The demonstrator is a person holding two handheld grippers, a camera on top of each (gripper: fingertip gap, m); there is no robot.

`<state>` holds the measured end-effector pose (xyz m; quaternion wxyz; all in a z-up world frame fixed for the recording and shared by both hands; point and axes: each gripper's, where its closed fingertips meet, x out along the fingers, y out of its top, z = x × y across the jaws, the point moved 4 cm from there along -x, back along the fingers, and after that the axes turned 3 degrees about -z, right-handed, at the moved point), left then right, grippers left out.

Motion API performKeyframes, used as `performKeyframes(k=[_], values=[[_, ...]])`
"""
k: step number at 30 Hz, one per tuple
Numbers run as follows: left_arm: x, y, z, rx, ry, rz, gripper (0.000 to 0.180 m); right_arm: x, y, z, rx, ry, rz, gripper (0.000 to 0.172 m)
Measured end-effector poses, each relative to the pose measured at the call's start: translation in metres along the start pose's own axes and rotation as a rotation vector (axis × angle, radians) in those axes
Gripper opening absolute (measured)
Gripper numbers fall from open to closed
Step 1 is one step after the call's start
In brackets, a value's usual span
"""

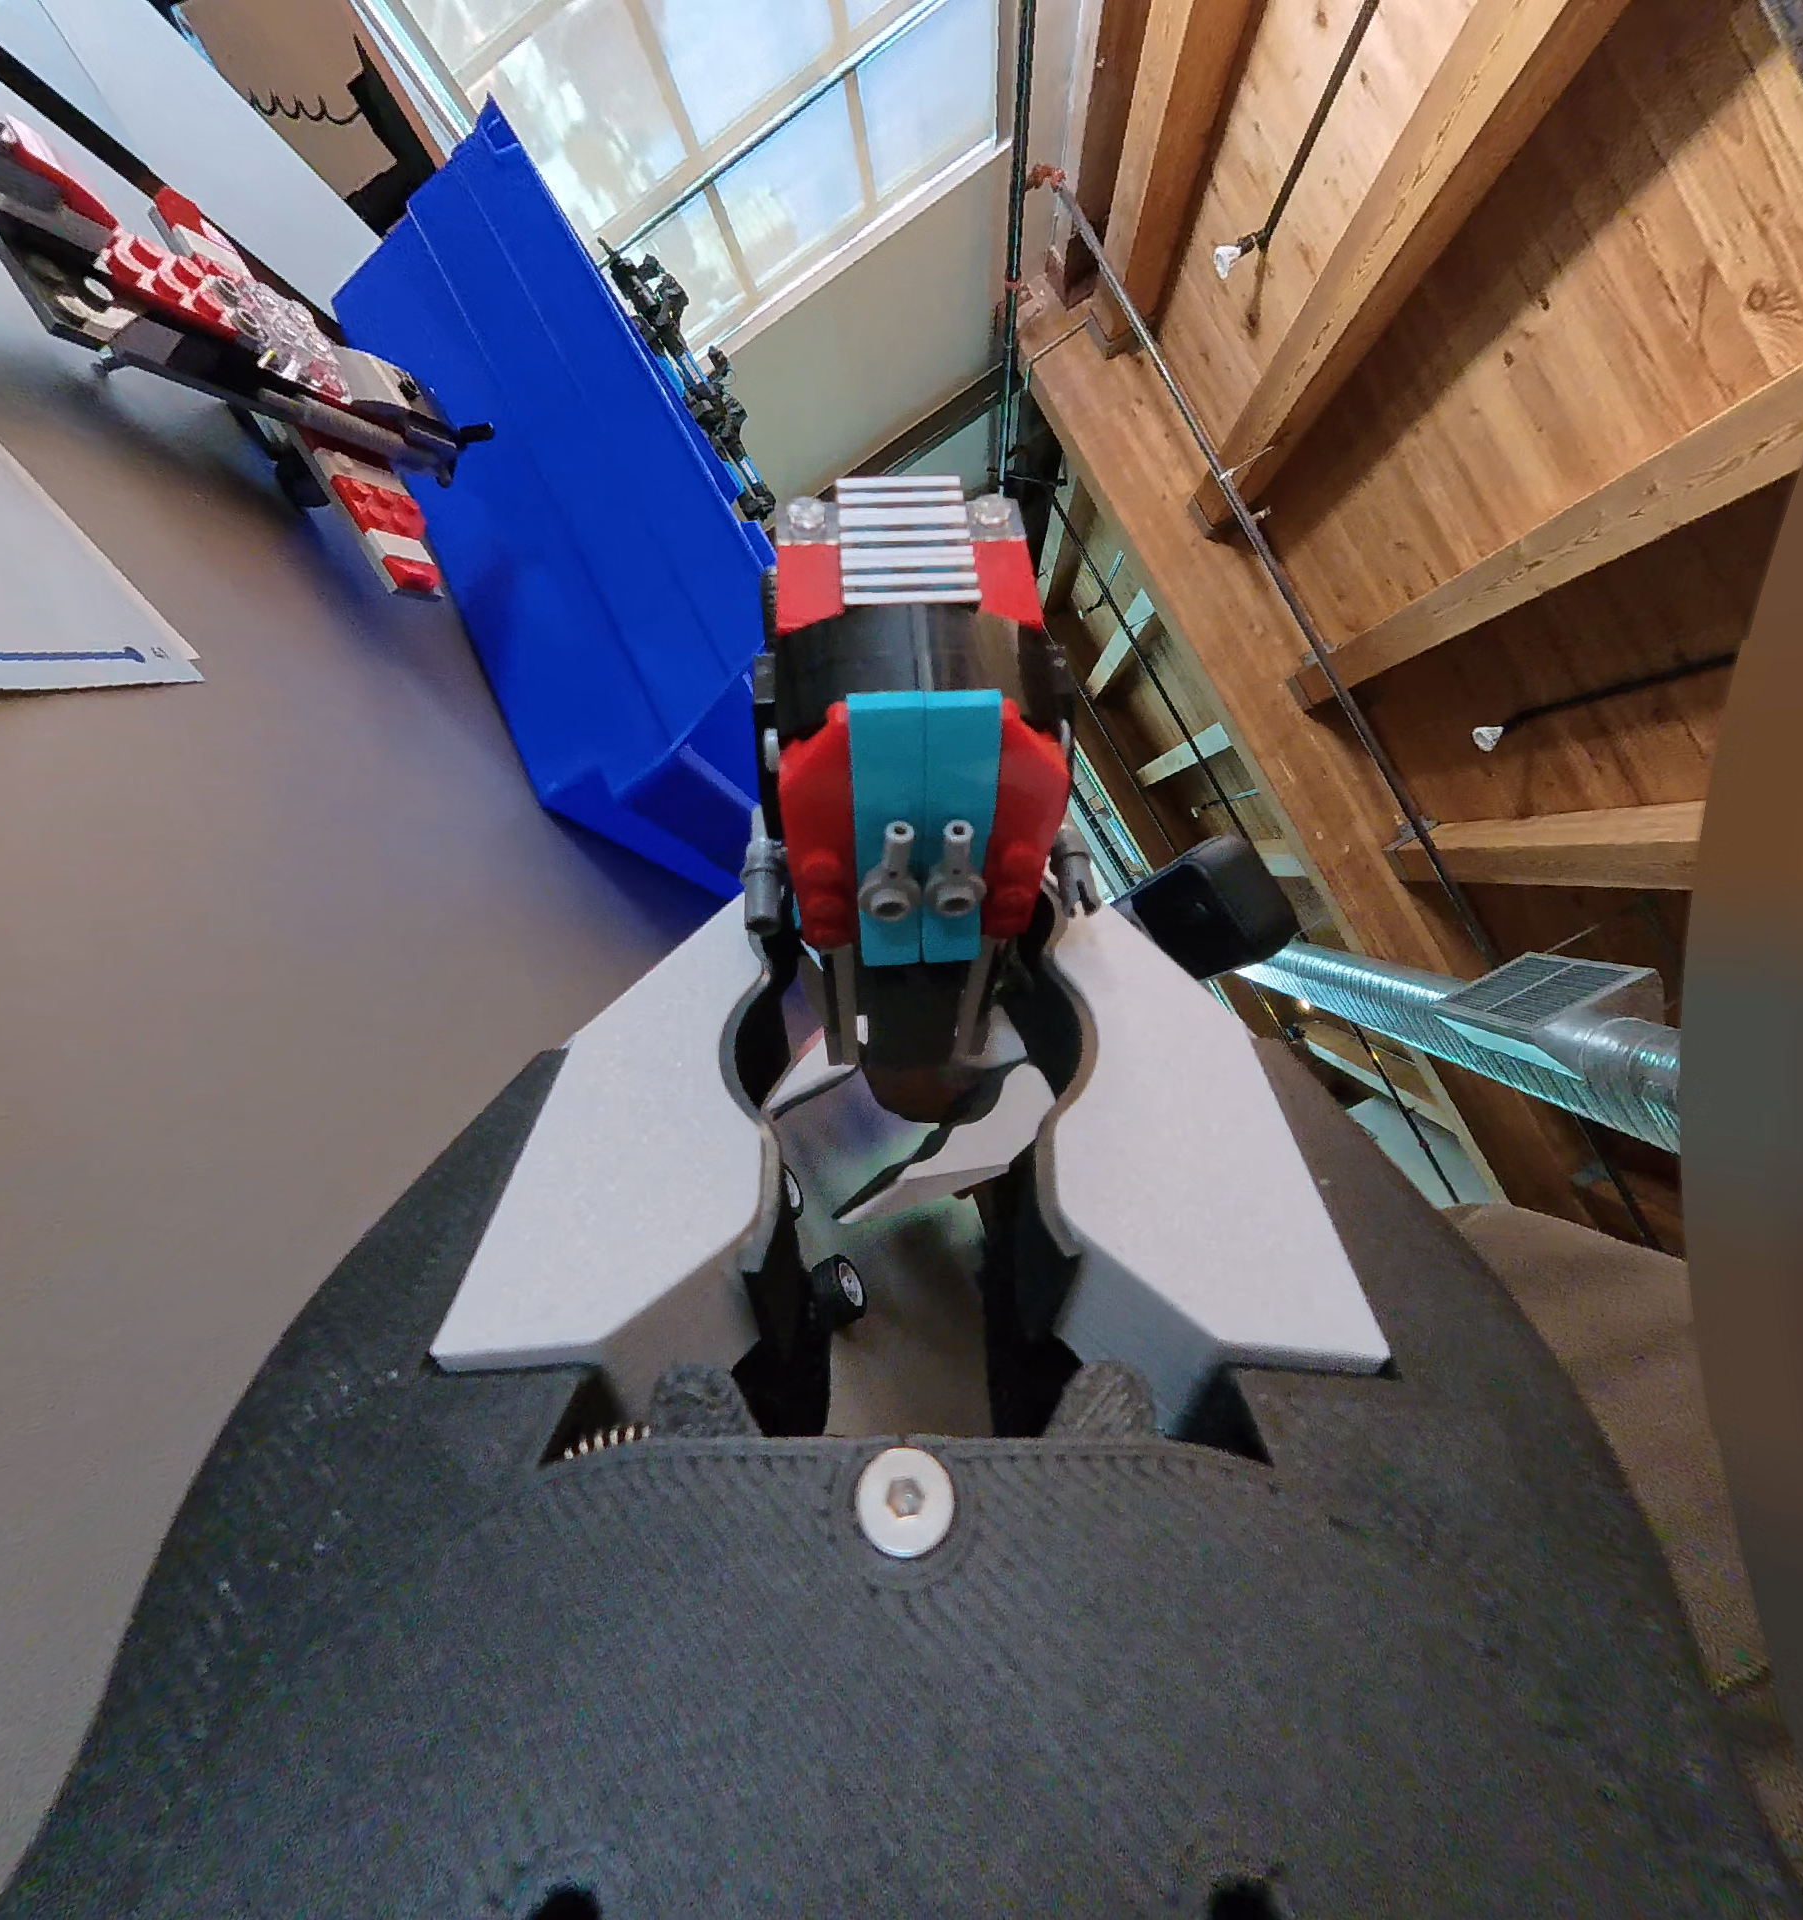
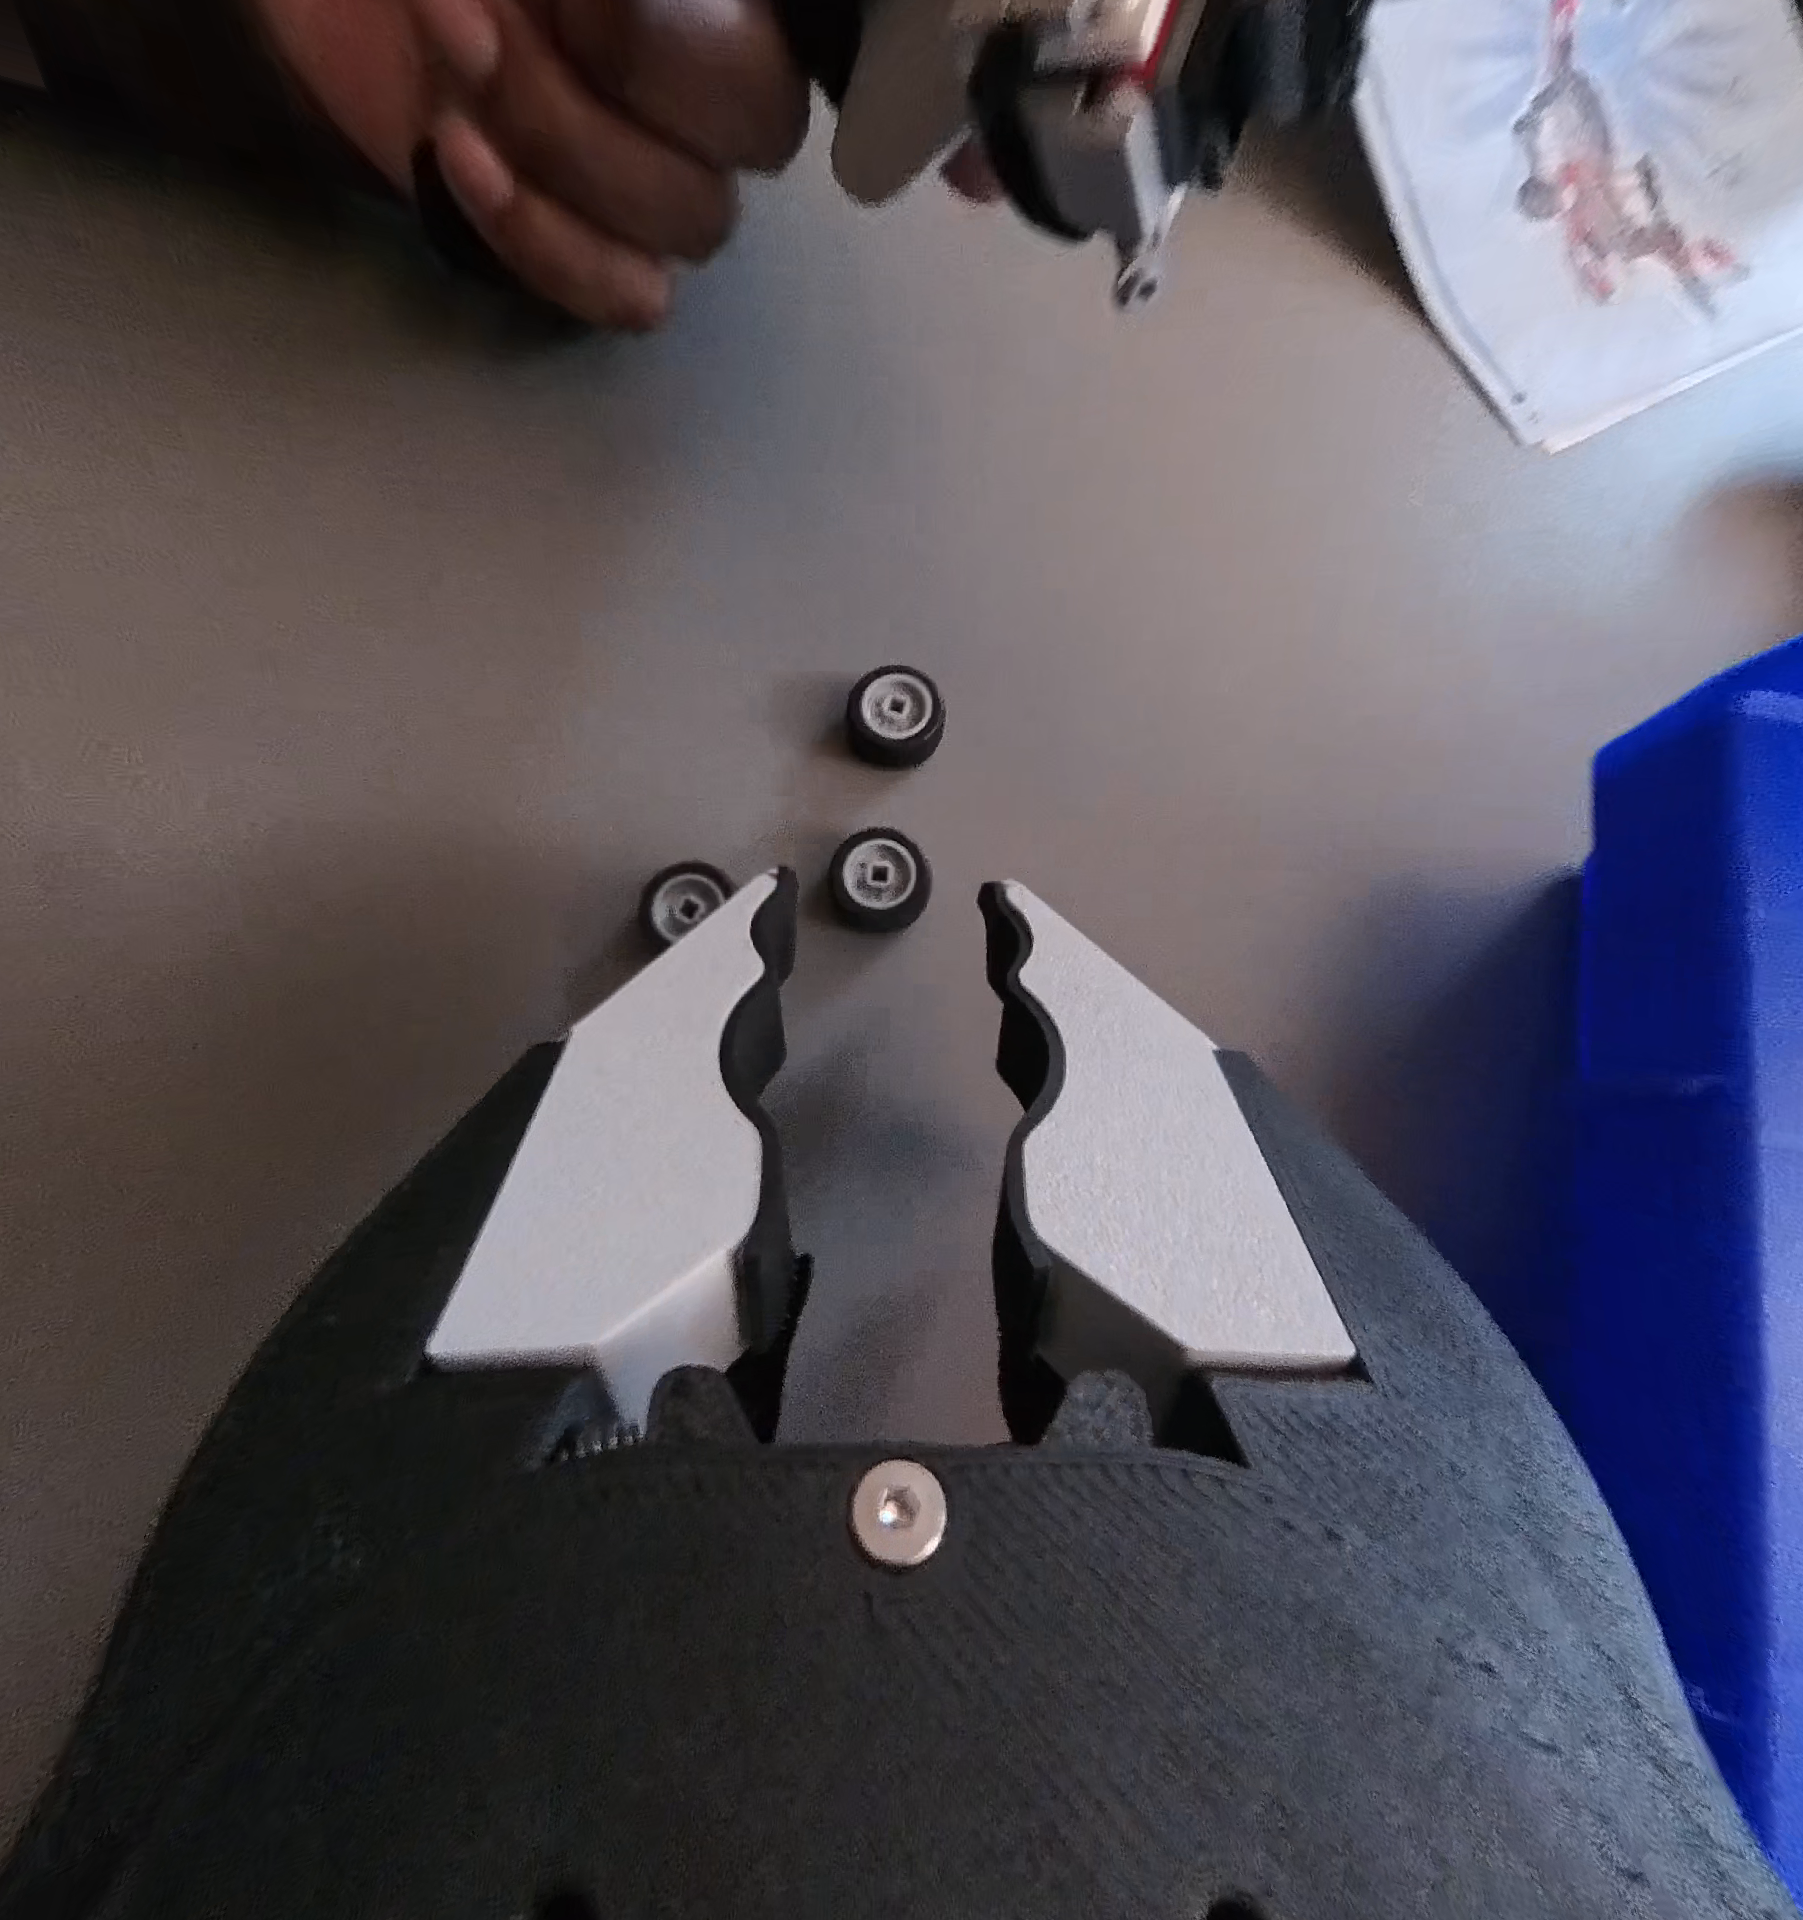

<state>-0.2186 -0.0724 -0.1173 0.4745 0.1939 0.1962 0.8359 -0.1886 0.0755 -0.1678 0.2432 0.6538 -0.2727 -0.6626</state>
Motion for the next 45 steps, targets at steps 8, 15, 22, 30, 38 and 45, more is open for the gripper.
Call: performKeyframes(k=[8, 15, 22, 30, 38, 45], values=[[0.001, 0.0, 0.001, 0.028, 0.008, 0.004, 0.045, 0.012, -0.001, -0.004, -0.073, -0.006, -0.034, 0.021], [0.01, 0.004, -0.004, 0.08, 0.062, 0.018, 0.045, -0.023, 0.01, 0.019, -0.199, -0.207, 0.104, 0.021], [0.042, 0.01, -0.012, 0.049, 0.017, -0.02, 0.045, -0.018, -0.018, 0.027, -0.298, -0.255, -0.057, 0.021], [0.026, 0.01, -0.002, 0.082, -0.049, 0.01, 0.044, -0.025, -0.005, 0.027, -0.208, -0.204, 0.057, 0.022], [0.022, 0.006, 0.0, 0.088, -0.04, -0.003, 0.044, -0.025, -0.003, 0.025, -0.188, -0.194, 0.077, 0.024], [0.022, 0.006, -0.002, 0.078, -0.025, 0.002, 0.044, -0.035, -0.014, 0.027, -0.107, -0.162, 0.038, 0.03]])
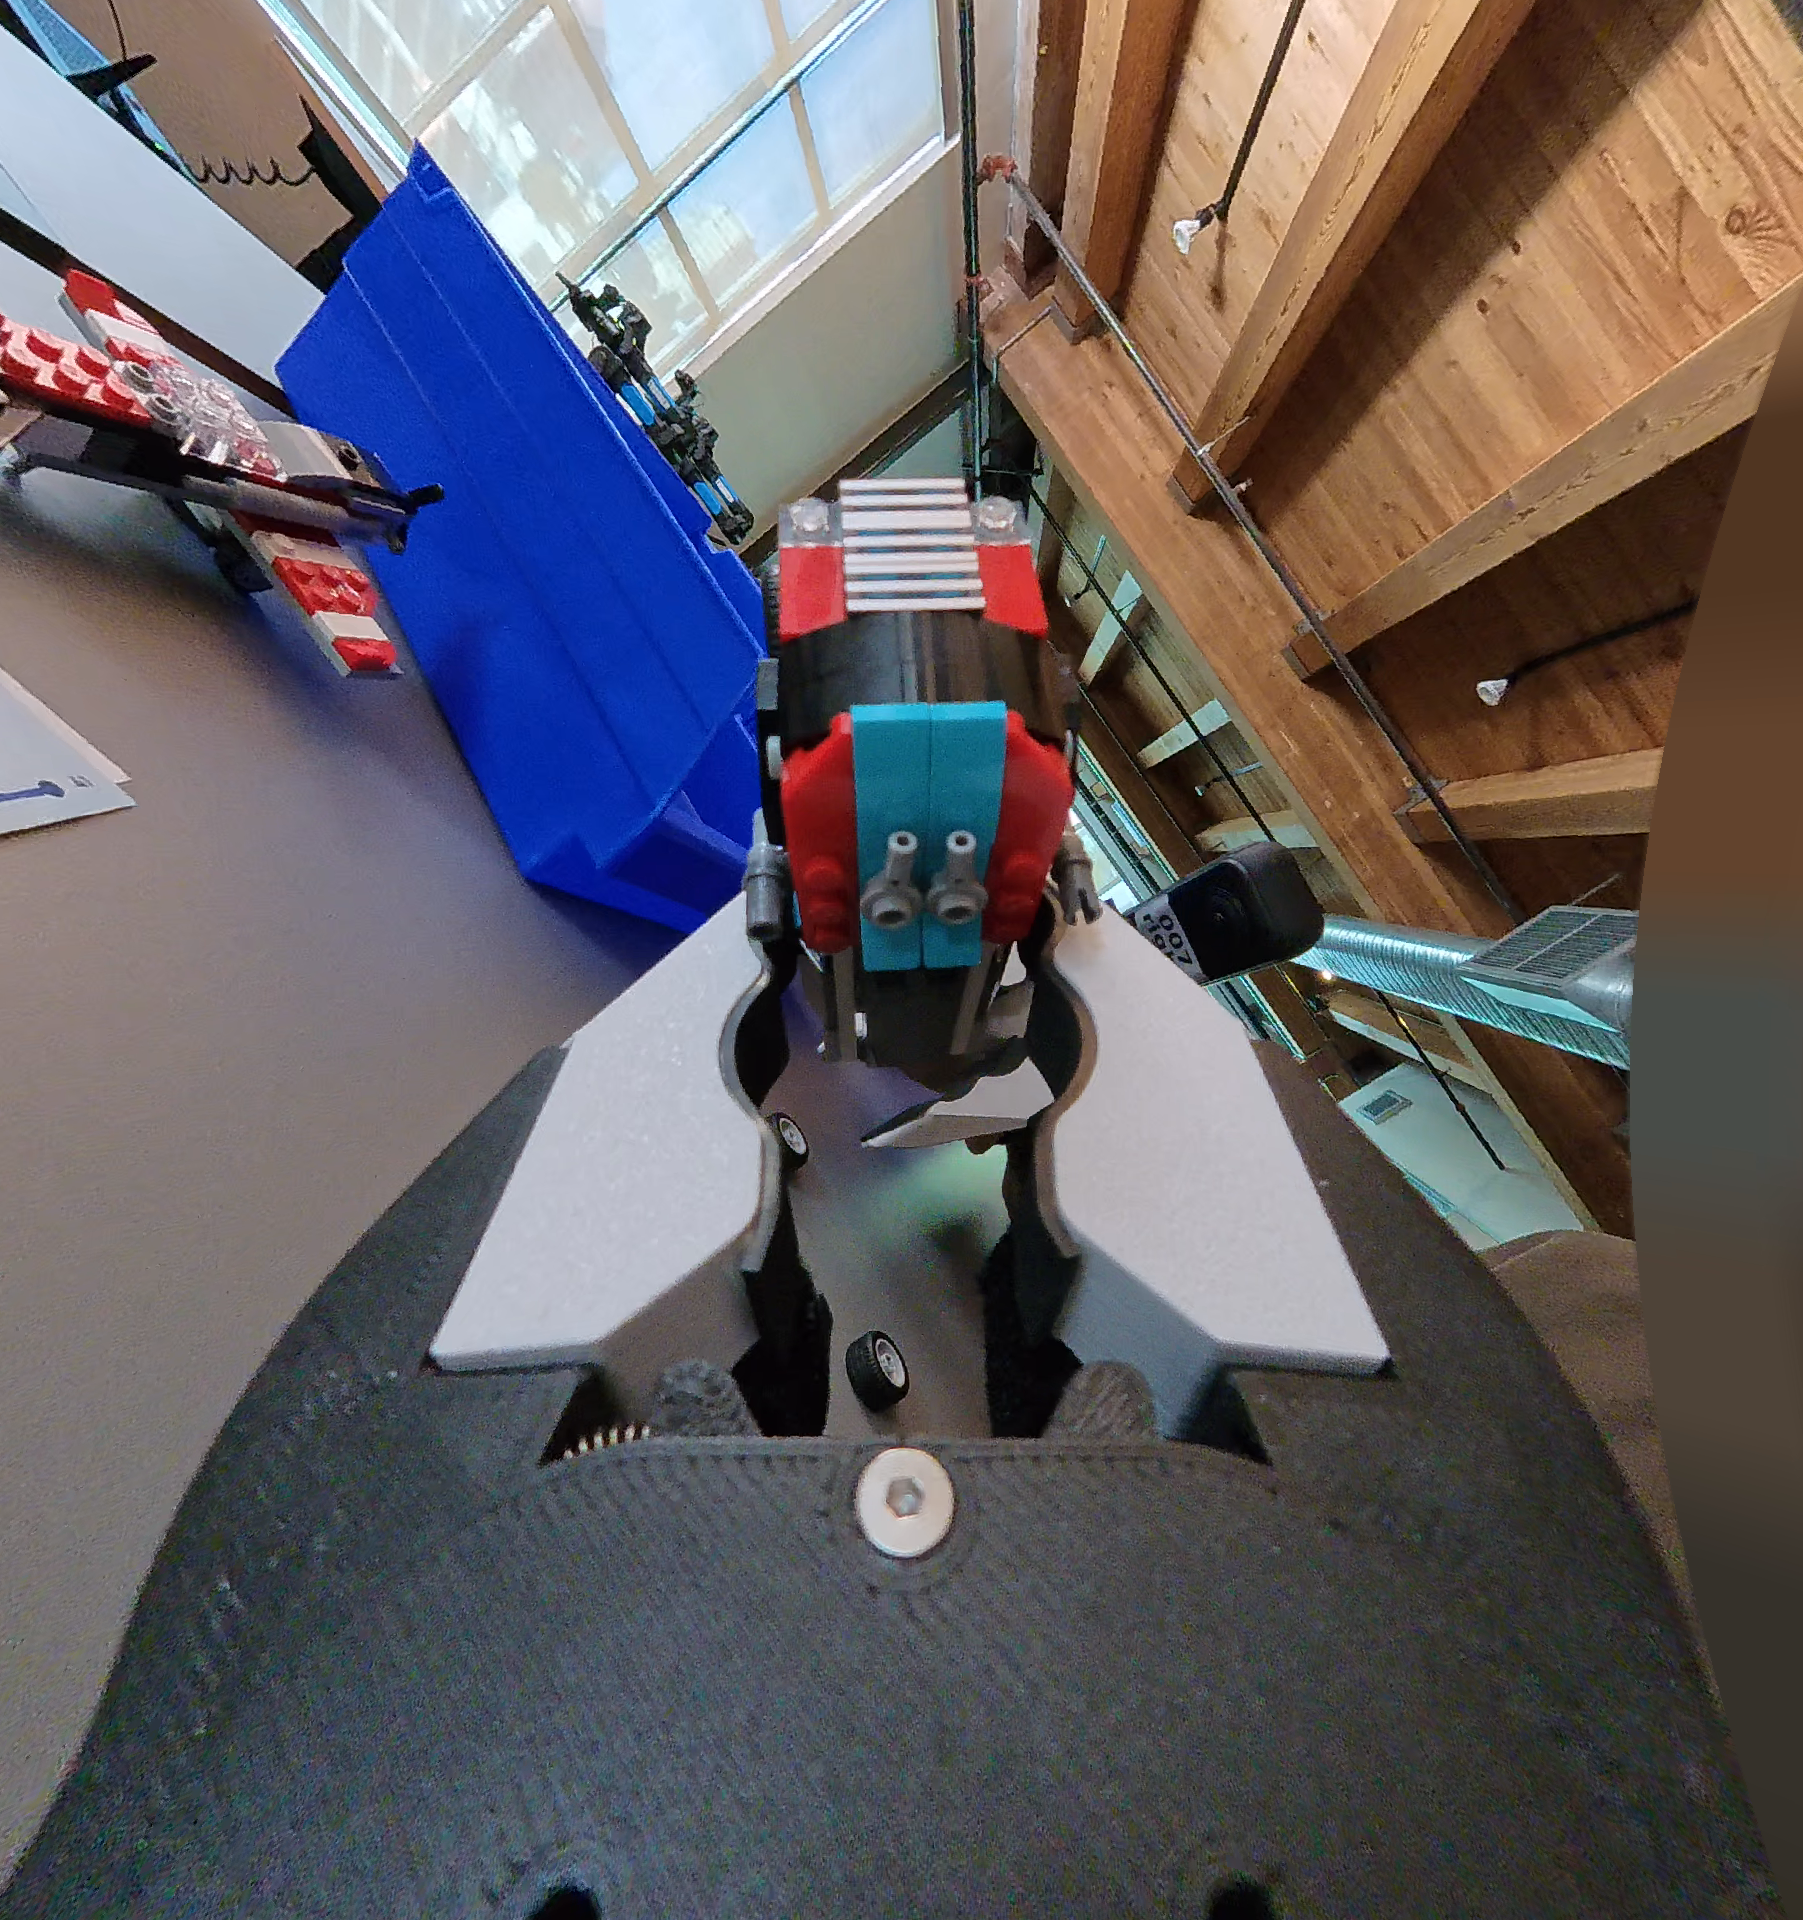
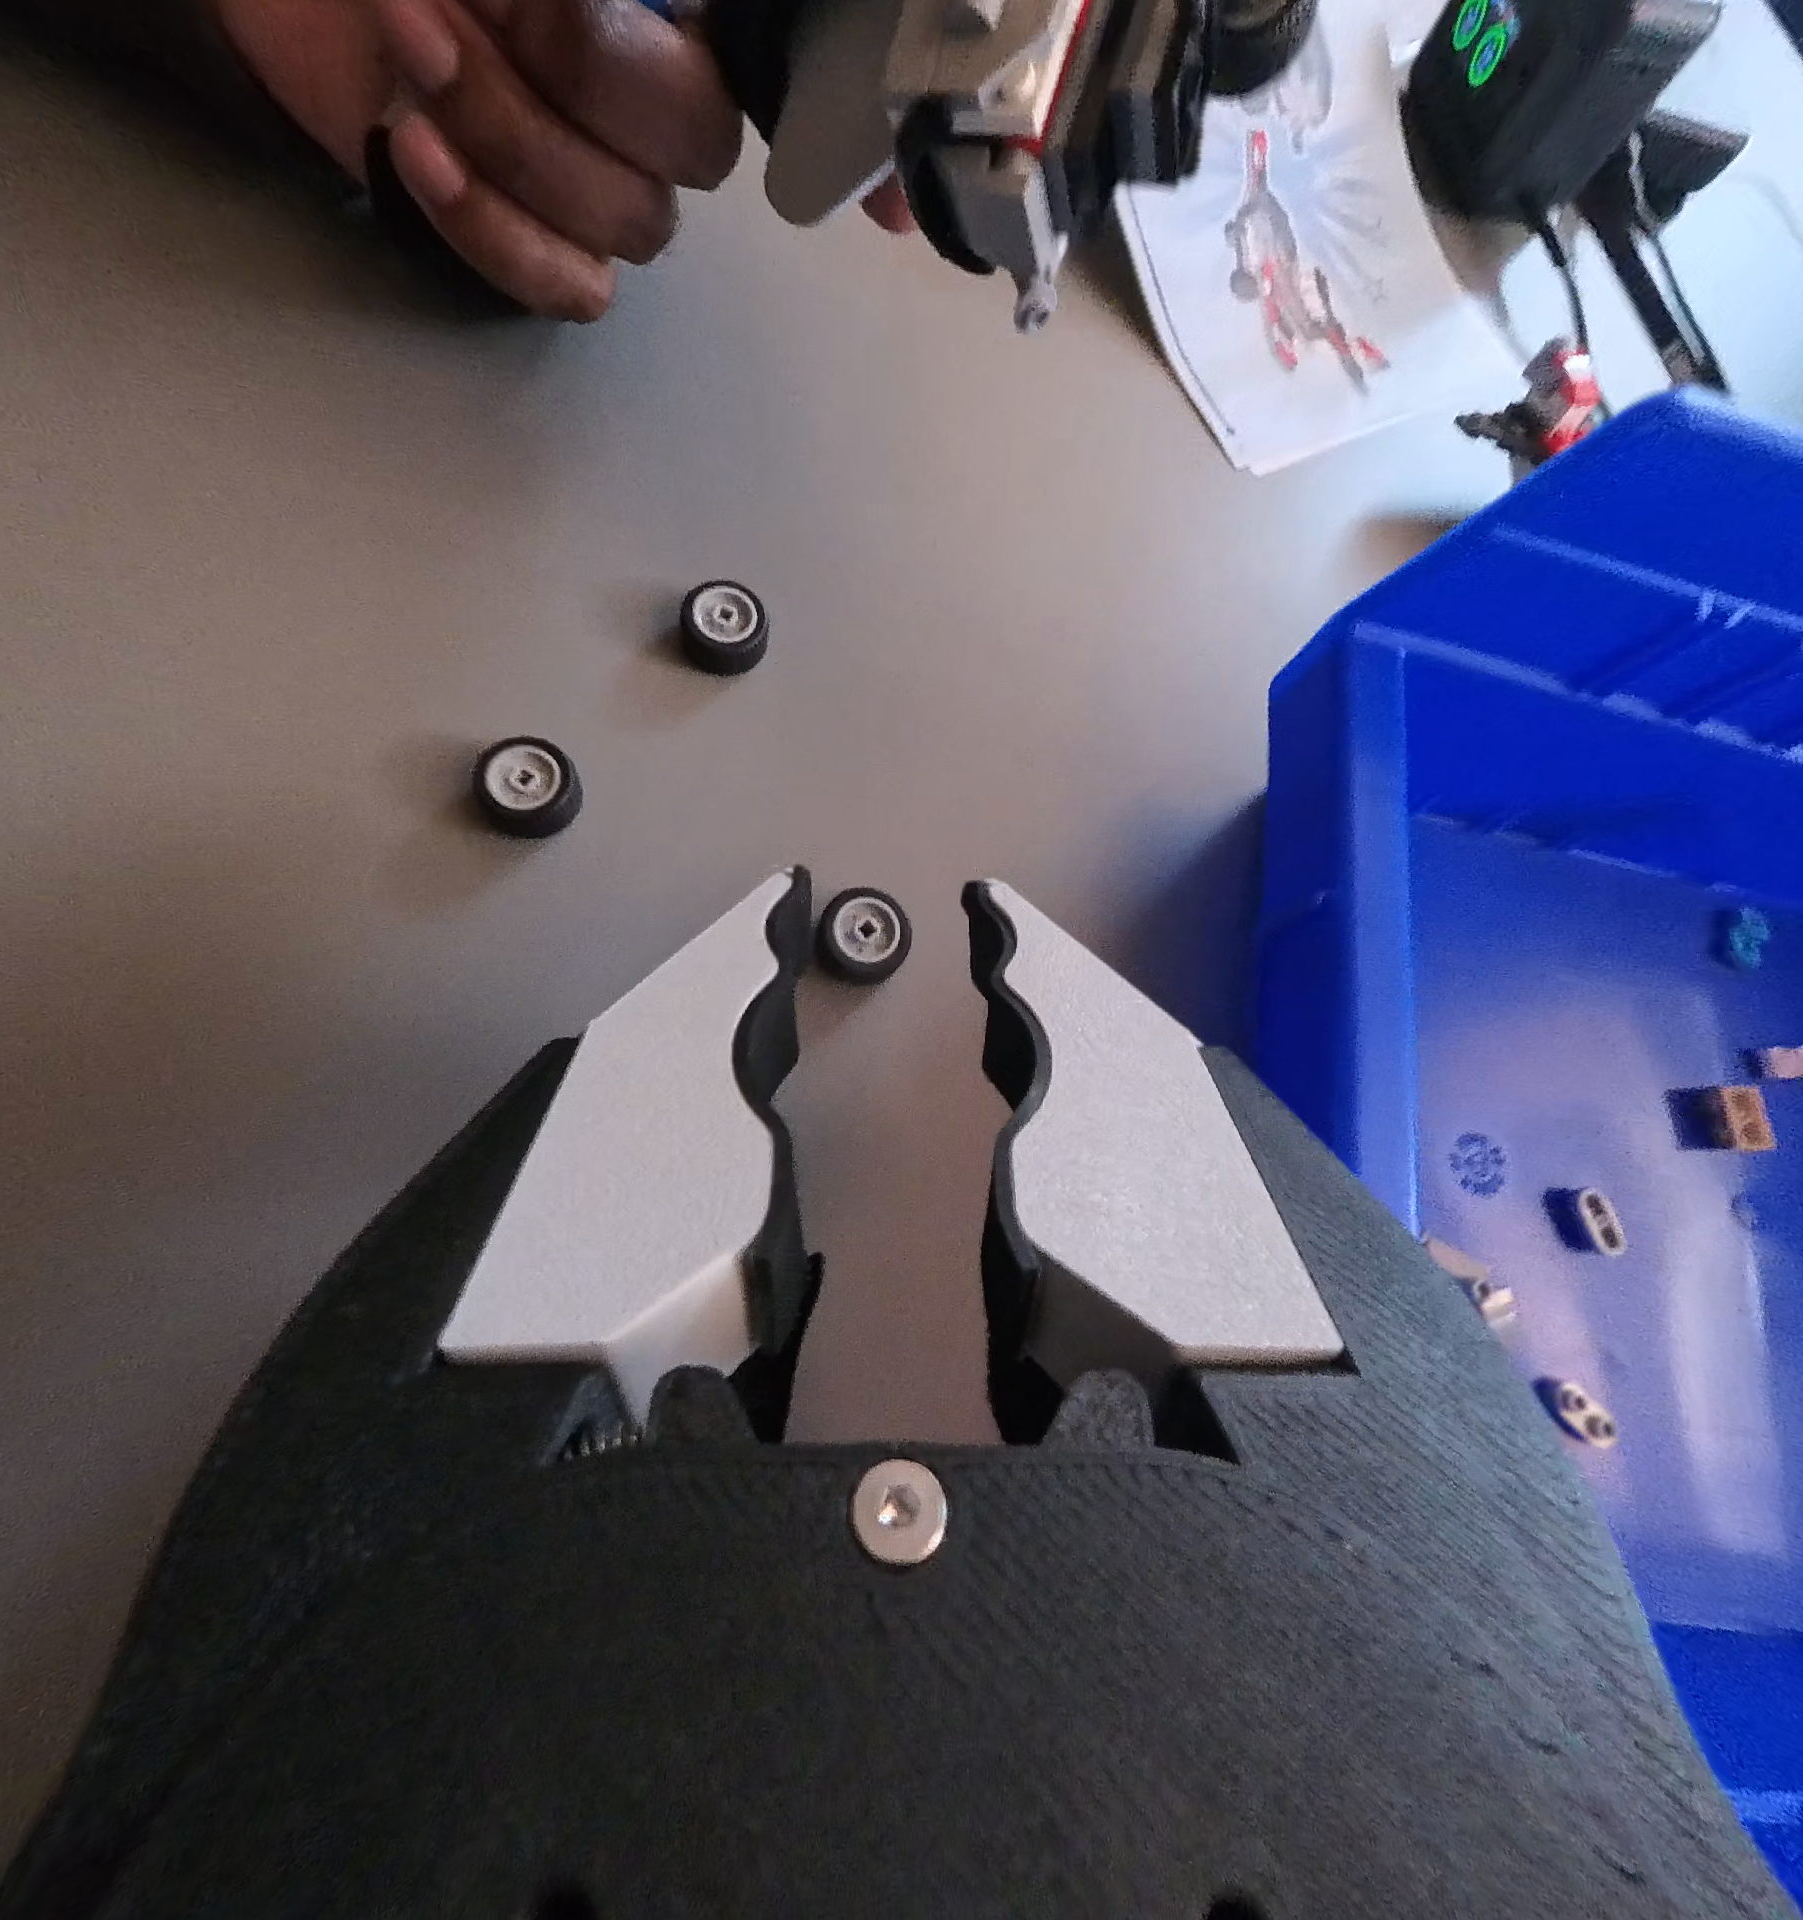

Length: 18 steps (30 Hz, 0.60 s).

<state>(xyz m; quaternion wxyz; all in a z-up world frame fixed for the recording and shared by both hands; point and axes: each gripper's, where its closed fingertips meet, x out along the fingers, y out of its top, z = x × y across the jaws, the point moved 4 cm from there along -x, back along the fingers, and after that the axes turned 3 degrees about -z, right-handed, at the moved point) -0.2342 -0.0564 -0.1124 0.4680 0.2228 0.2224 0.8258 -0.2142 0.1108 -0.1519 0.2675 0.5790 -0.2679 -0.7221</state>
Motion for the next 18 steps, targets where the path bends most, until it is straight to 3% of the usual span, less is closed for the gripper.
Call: performKeyframes(k=[7, 9, 18], values=[[-0.002, -0.007, -0.002, -0.055, 0.038, -0.016, 0.045, 0.018, -0.02, -0.006, 0.063, 0.055, -0.129, 0.029], [-0.003, -0.008, -0.002, -0.062, 0.041, -0.017, 0.045, 0.019, -0.018, -0.008, 0.062, 0.062, -0.115, 0.021], [-0.002, -0.01, 0.0, -0.033, 0.057, -0.009, 0.045, 0.009, 0.001, -0.003, 0.038, 0.01, 0.005, 0.021]])
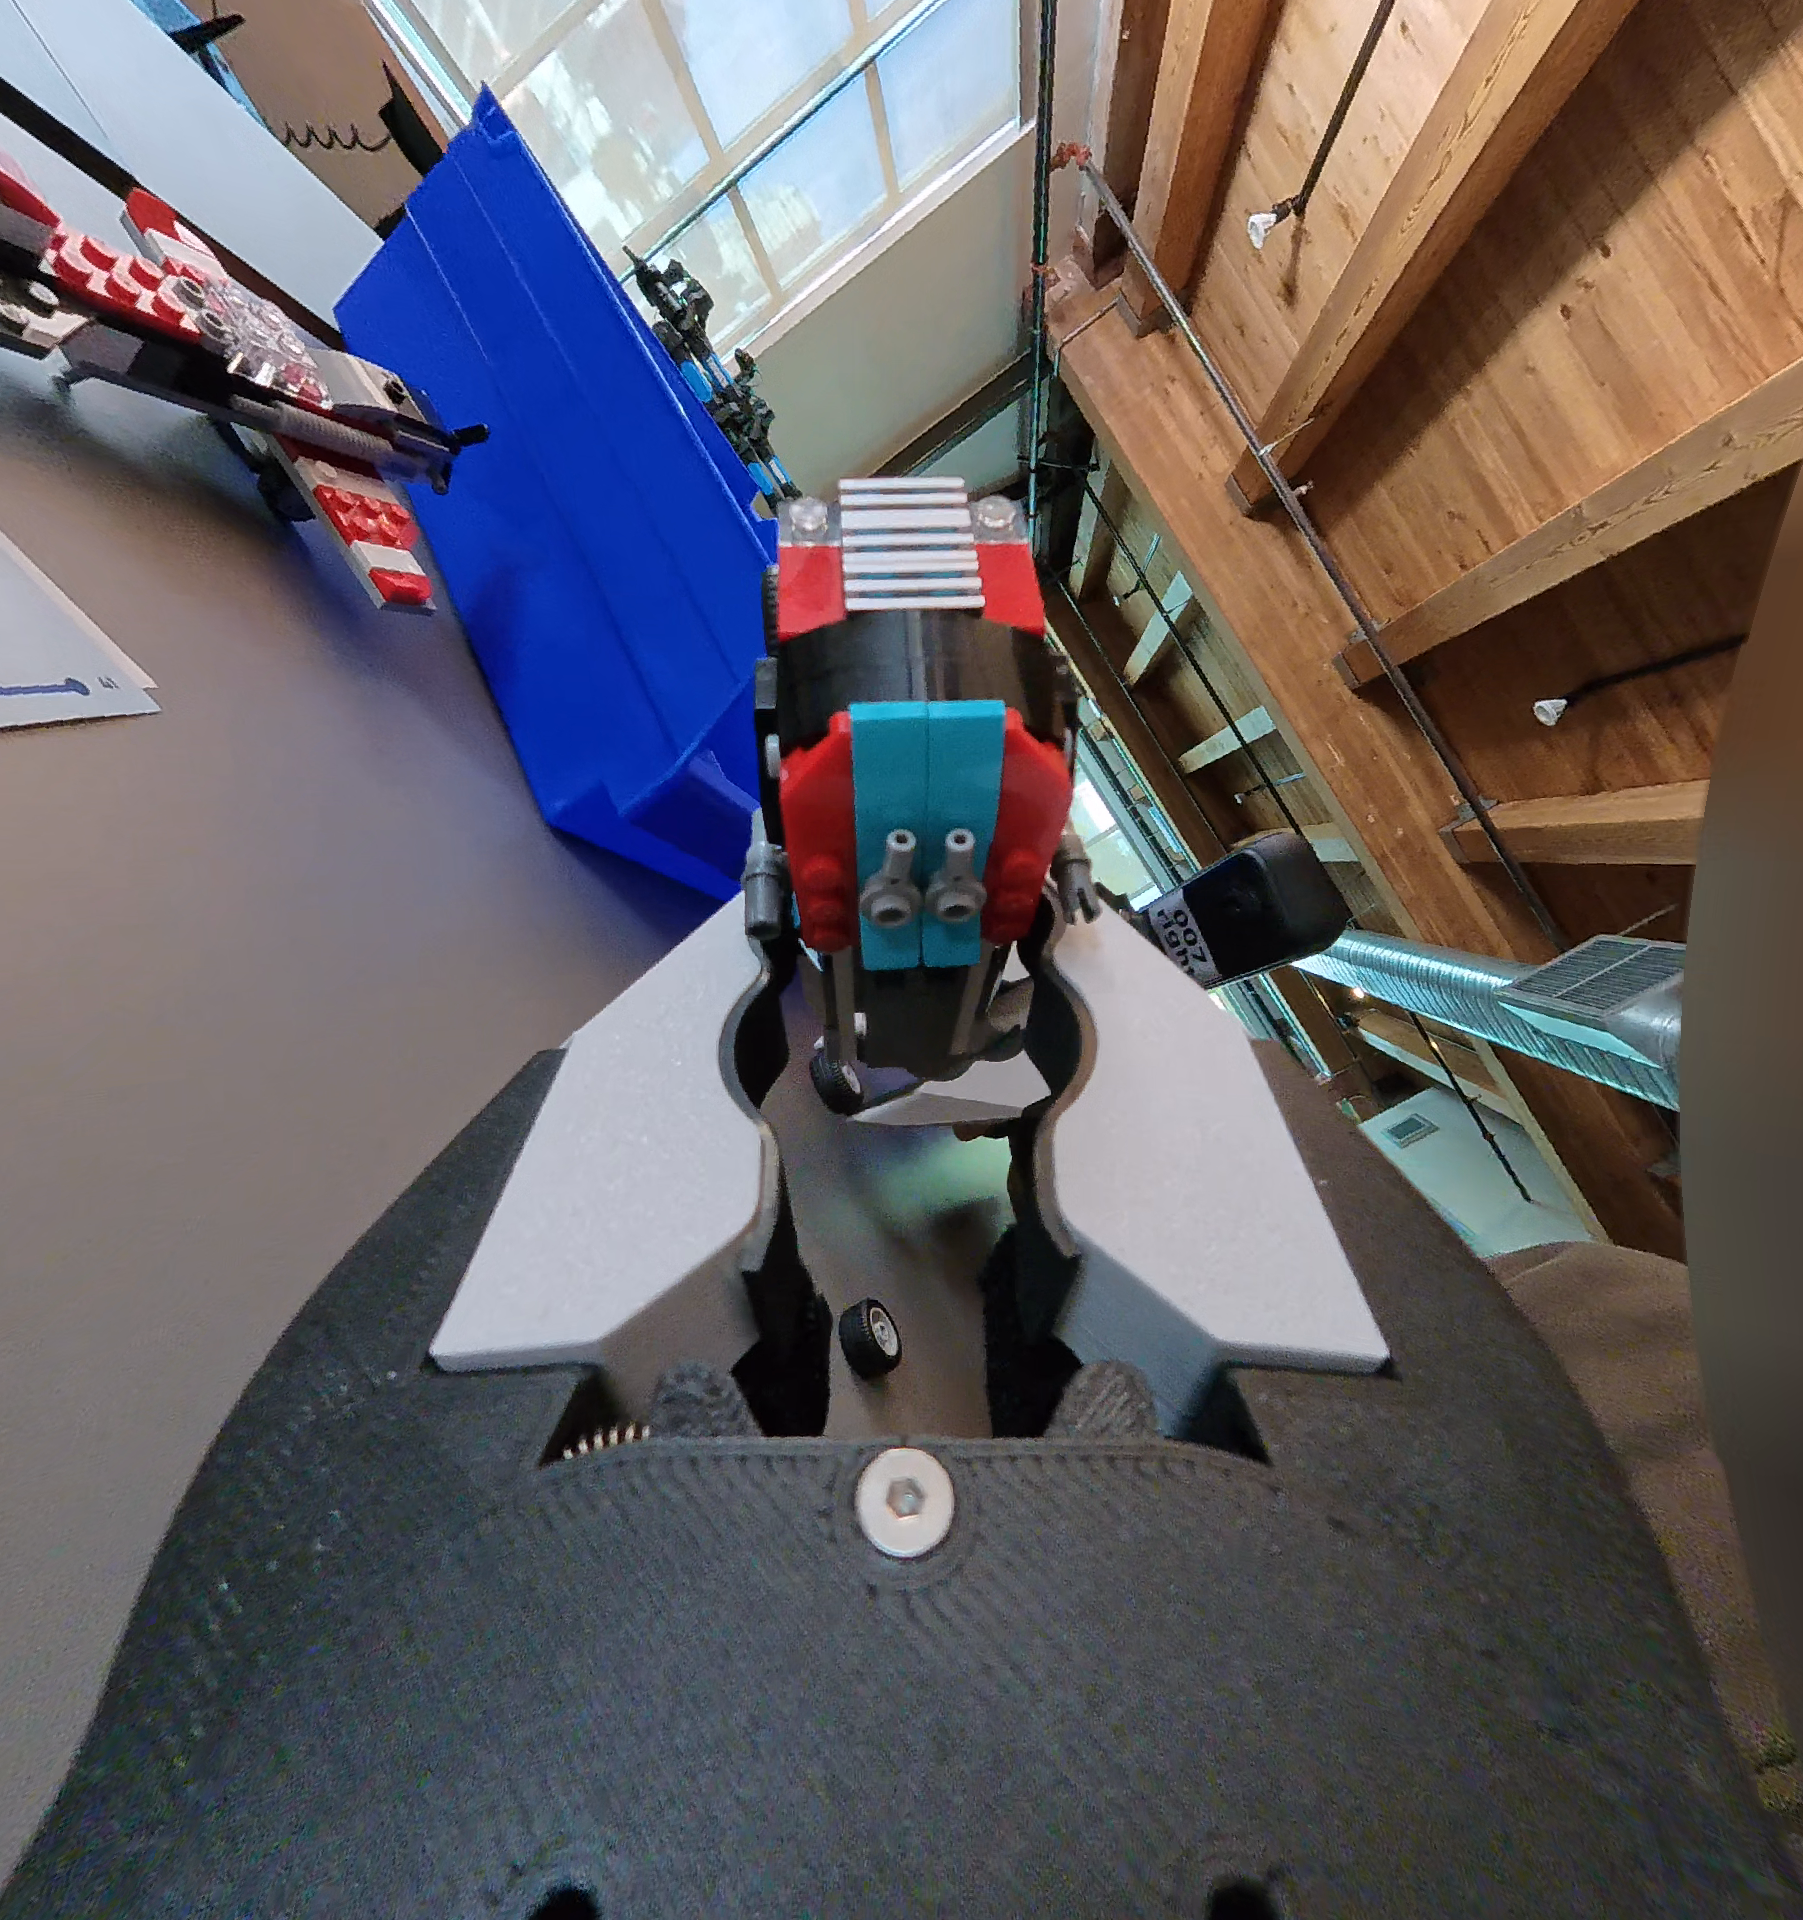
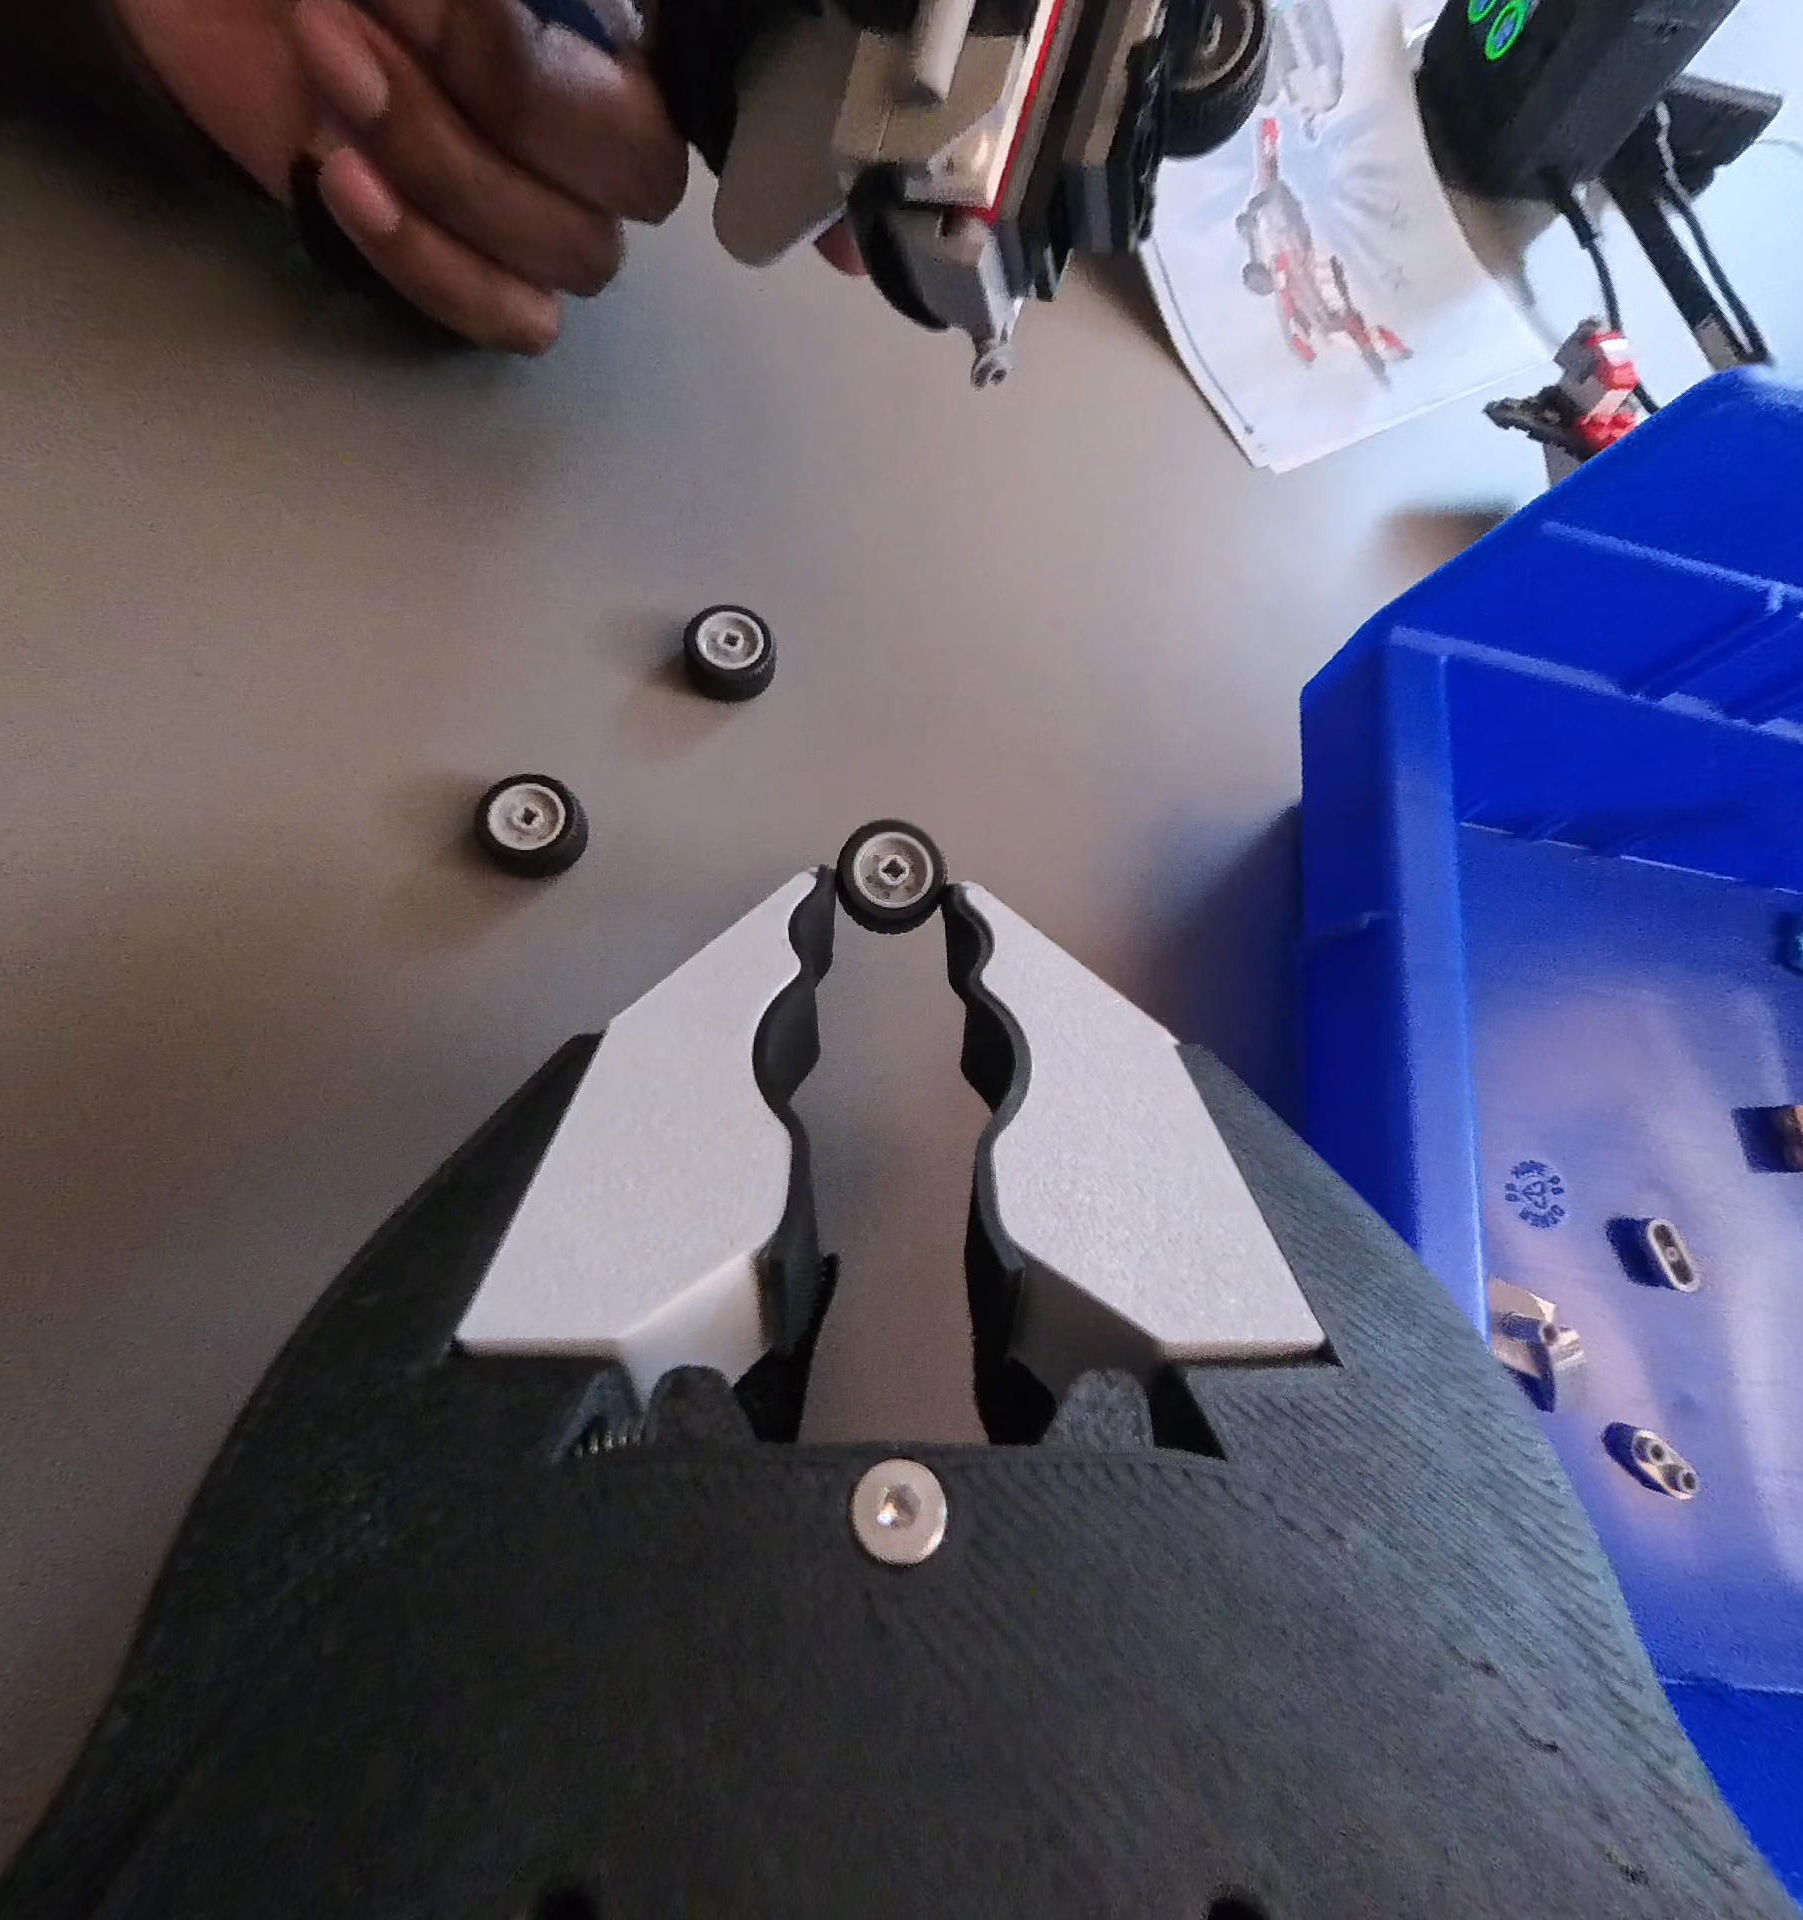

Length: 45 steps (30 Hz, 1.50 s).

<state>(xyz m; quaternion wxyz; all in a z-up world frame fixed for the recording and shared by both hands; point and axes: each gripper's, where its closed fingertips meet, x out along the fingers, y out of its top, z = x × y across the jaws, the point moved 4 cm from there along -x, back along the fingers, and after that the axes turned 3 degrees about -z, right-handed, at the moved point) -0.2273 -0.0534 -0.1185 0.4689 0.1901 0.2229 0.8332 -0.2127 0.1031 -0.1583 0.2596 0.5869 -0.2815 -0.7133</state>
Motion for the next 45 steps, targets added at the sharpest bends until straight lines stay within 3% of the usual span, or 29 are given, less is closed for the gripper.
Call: performKeyframes(k=[6, 16, 29, 40, 45], values=[[-0.001, -0.005, 0.004, -0.017, -0.012, 0.009, 0.045, 0.004, 0.005, 0.004, 0.019, -0.034, 0.012, 0.021], [-0.002, -0.005, 0.003, -0.017, -0.011, 0.011, 0.045, 0.011, 0.003, 0.004, -0.091, -0.142, -0.114, 0.021], [-0.001, -0.006, 0.004, -0.004, -0.005, 0.003, 0.045, 0.003, 0.011, 0.003, -0.038, -0.094, 0.007, 0.023], [-0.002, -0.005, 0.003, -0.015, -0.006, 0.005, 0.045, -0.028, -0.009, -0.006, 0.021, -0.021, -0.084, 0.031], [0.0, -0.007, 0.002, -0.021, 0.009, -0.01, 0.045, -0.016, -0.02, -0.007, 0.042, 0.006, -0.131, 0.033]])
